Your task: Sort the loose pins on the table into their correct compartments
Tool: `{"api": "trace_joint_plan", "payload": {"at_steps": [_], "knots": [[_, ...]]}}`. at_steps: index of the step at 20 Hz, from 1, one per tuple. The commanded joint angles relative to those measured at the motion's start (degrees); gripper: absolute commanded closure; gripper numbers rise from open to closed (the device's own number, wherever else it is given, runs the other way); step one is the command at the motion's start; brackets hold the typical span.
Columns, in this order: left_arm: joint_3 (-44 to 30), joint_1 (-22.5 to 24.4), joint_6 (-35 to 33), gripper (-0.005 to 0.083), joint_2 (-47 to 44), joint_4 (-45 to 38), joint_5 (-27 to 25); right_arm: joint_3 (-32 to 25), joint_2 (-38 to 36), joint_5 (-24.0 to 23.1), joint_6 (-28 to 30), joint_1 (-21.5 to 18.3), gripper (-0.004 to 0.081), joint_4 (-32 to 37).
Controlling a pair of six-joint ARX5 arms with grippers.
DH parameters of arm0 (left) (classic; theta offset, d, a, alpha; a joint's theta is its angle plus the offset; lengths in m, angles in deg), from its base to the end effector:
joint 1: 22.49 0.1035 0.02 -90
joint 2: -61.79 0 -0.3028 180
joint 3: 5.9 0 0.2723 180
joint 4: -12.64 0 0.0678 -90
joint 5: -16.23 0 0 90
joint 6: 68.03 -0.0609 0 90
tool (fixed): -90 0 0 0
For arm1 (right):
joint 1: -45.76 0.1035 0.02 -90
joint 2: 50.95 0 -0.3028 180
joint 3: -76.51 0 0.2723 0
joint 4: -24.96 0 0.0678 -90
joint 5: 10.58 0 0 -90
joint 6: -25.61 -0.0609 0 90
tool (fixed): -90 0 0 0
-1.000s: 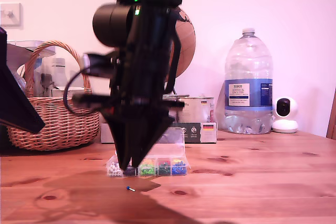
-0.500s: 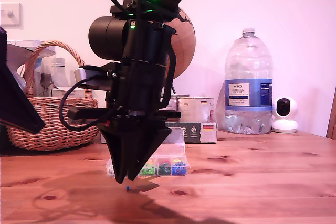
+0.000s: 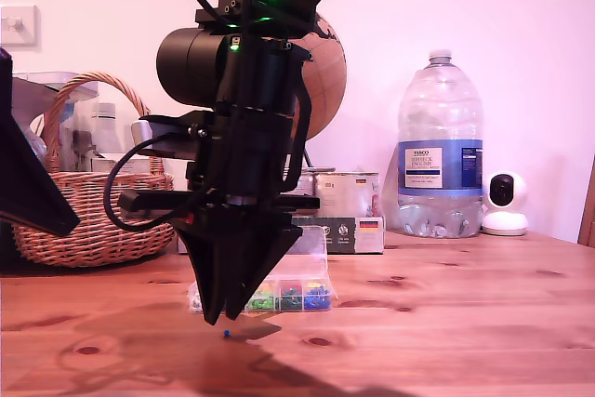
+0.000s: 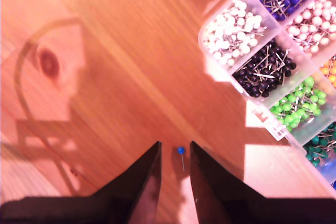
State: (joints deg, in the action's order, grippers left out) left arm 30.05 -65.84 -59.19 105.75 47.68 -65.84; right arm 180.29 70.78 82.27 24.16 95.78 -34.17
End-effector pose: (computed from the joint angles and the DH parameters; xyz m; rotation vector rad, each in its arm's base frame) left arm 0.1144 -0.1196 0.1883 0.0984 0.8009 -0.7901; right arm 0.2978 0.3598 0.1518 -0.5348 1.2800 0.7585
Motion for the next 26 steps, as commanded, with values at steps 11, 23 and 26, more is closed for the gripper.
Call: {"api": "trace_joint_plan", "payload": {"at_steps": [11,23,26], "knots": [[-0.4,0.0,0.2,0.0795,-0.2,-0.2,0.2,-0.2,2.6,0.1,0.2,0.4,0.0631,0.5],[-0.4,0.0,0.2,0.0795,-0.2,0.0,0.2,-0.2,4.5,0.2,1.0,0.4,0.0649,0.0],[-0.4,0.0,0.2,0.0795,-0.2,0.0,0.2,-0.2,4.5,0.1,1.5,0.4,0.0656,0.5]]}}
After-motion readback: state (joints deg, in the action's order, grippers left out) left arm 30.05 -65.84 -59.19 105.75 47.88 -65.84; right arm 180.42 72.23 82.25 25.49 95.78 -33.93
